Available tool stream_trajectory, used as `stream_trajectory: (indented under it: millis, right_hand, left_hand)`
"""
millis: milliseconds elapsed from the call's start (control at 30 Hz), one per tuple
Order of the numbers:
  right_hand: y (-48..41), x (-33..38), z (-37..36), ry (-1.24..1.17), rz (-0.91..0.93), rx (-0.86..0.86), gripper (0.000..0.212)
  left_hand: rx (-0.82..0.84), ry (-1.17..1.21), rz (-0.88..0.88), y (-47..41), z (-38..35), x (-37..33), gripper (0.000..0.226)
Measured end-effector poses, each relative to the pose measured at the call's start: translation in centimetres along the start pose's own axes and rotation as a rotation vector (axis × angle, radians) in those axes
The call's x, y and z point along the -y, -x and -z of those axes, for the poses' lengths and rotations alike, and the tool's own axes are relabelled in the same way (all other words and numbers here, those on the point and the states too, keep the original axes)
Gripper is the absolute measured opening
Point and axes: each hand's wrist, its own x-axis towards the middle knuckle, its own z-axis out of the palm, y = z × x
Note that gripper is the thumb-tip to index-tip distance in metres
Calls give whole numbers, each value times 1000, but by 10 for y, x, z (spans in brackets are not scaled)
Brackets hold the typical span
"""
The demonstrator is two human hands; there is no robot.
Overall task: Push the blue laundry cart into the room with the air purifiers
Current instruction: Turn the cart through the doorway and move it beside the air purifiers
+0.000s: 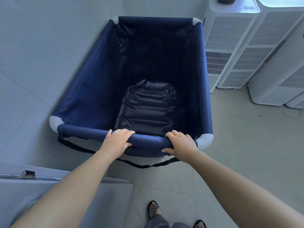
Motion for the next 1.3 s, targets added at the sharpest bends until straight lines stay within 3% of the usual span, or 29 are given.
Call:
stream_trajectory:
  millis: [200, 500, 667, 933, 1300]
  right_hand:
    - [6, 3, 3, -7, -13, 15, 42]
    - [9, -1, 5, -21, 18, 73, 49]
    - [10, -20, 13, -2, 8, 118, 54]
    - [11, -24, 1, -2, -19, 124, 46]
    - [7, -33, -2, 24, 30, 79, 46]
  left_hand:
    - [101, -17, 14, -4, 14, -4, 26]
    - [94, 20, 10, 1, 13, -2, 31]
    - [101, 74, -11, 3, 11, -1, 49]
    - [225, 68, -11, -5, 21, -1, 37]
    - [209, 53, 4, -9, 17, -5, 29]
